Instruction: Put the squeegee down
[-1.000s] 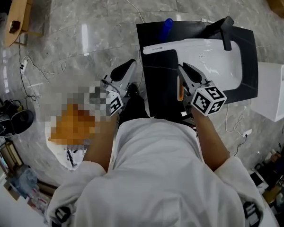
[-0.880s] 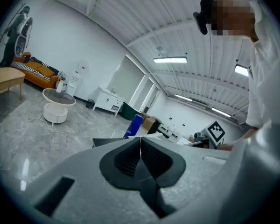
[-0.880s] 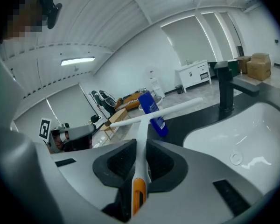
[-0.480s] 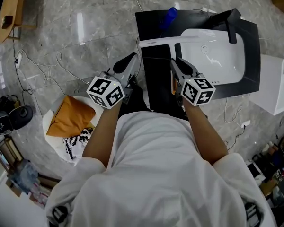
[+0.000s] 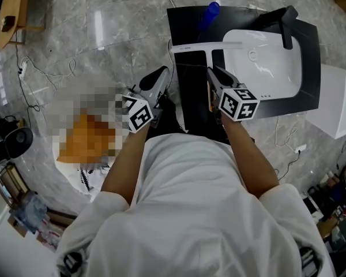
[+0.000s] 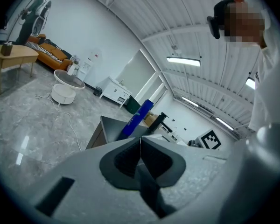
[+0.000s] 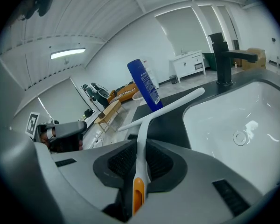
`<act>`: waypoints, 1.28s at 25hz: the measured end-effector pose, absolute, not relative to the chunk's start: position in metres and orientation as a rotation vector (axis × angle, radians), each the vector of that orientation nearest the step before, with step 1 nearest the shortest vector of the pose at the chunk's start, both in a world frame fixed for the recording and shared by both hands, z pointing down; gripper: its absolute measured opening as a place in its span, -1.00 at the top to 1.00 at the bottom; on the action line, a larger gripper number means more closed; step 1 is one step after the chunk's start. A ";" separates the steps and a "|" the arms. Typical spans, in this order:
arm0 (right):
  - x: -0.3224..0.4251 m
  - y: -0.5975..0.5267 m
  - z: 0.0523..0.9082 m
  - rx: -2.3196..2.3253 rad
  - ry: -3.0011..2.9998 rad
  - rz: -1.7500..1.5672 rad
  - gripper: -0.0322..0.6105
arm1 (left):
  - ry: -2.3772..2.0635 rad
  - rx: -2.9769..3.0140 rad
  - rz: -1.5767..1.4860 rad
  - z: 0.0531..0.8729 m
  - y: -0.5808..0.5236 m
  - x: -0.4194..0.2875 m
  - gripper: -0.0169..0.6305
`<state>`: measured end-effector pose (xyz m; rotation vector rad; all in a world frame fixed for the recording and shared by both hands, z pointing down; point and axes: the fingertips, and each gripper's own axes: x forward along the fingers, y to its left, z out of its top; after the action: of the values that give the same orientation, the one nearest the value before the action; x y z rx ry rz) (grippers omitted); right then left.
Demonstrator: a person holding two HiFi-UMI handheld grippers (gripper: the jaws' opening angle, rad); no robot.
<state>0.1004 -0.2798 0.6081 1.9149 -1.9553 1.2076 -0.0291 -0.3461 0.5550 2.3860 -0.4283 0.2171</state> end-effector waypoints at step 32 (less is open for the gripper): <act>0.106 -0.284 0.642 1.868 -1.866 1.277 0.70 | -0.450 2.378 0.214 0.554 -0.334 -0.038 0.89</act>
<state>0.1062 -0.2840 0.6422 1.8680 -1.8659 1.2769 -0.0381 -0.3340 0.5542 2.3776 -0.4503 0.2140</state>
